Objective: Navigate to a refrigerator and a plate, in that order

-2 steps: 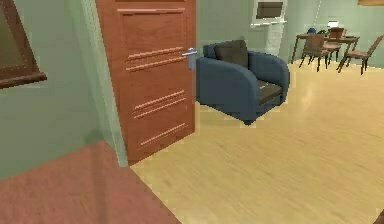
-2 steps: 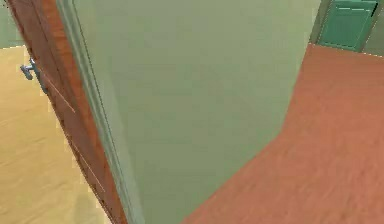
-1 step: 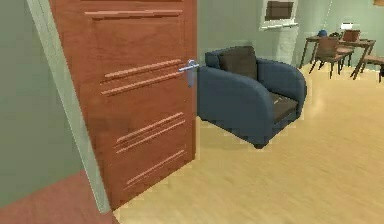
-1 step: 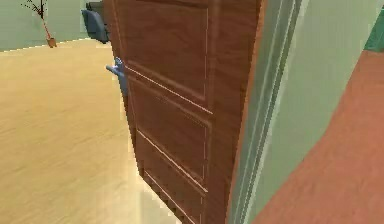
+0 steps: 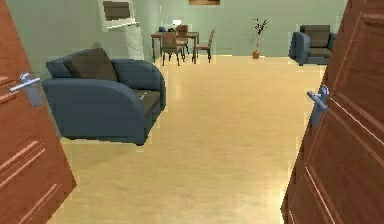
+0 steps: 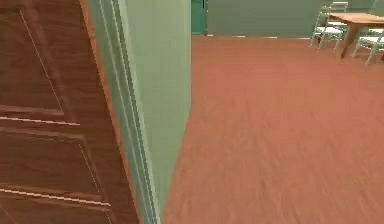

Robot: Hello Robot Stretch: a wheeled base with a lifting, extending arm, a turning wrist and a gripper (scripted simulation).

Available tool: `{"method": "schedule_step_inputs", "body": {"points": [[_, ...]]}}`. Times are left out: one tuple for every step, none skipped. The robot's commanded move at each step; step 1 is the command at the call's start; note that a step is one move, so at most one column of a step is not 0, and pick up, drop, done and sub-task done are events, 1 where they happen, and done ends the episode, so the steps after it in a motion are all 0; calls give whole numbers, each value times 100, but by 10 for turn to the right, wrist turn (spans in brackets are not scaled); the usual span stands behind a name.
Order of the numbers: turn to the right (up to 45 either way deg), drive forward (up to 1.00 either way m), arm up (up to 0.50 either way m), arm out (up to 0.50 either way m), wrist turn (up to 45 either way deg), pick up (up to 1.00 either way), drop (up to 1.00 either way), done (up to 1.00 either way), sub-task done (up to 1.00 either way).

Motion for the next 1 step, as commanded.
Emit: {"method": "schedule_step_inputs", "body": {"points": [[0, 100, 0, 0, 0, 0, 0, 0, 0]]}}
